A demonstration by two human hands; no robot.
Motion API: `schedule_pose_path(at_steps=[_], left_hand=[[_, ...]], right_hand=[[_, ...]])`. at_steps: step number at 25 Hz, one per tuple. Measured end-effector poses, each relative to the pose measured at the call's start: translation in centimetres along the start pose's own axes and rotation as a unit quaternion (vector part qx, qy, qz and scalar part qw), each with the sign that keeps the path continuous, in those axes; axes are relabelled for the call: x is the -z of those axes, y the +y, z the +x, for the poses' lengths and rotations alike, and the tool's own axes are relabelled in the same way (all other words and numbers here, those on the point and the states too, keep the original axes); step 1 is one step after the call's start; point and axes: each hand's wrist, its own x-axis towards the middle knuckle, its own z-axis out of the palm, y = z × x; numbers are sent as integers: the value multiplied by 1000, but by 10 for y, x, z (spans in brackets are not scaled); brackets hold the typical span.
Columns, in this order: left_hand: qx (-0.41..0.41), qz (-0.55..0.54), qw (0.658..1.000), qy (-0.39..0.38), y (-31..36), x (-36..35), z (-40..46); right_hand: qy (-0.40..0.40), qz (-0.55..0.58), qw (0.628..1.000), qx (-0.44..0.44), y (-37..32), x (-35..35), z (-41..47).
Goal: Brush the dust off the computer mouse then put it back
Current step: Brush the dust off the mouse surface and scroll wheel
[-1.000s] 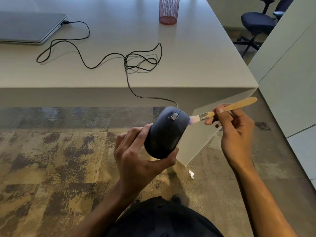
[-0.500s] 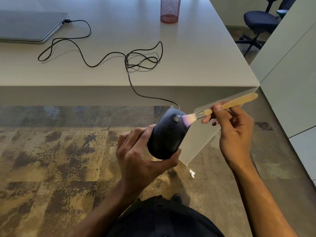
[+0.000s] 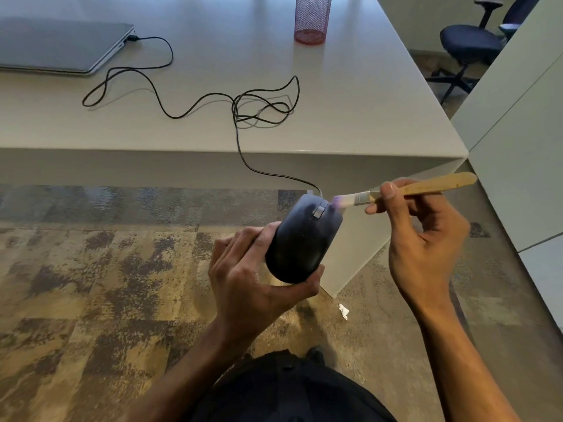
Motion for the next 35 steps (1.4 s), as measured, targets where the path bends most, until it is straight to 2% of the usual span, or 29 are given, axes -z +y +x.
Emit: schedule_pose_path(at_steps=[2,5,8,11,14,16,18,20,22,24,30,32,35], left_hand=[[6,3,1000,-6,-1,0,1],[7,5,1000,-16,-2,-1,1],[-5,10,1000,-16,-2,-1,0],[-10,0,1000,-12,-3,1,-1],[-14,-6,1000,-8,-4,2,-1],[-16,-6,1000,-8,-4,2,-2],[-19,-6,1000,-6,-6,2,-2],[-26,-5,1000,-3,-6,2,-2],[-37,-4,999,1,-7,2,-2],[-43,-7,999,7,-8,1,-2],[-54,-9,998,12,-10,1,-4],[-51,-8,999,16,-10,1,-3],[-53,-4,998,21,-10,1,-2]], right_hand=[[-15,47,999,15,-6,2,-8],[-121,140,982,27,-19,-2,-29],[-184,112,976,24,-25,-9,-45],[-152,97,984,8,-19,-7,-44],[-53,40,998,-11,-11,1,-32],[-19,46,999,-12,-11,6,-27],[-62,110,992,-5,-16,7,-27],[-148,174,973,-20,-22,3,-28],[-196,161,967,-35,-25,-2,-27],[-174,100,979,-26,-23,-5,-24],[-30,-7,998,-46,-15,-12,-7],[-49,27,998,-32,-17,-9,-7],[-174,115,978,6,-28,-6,-15]])
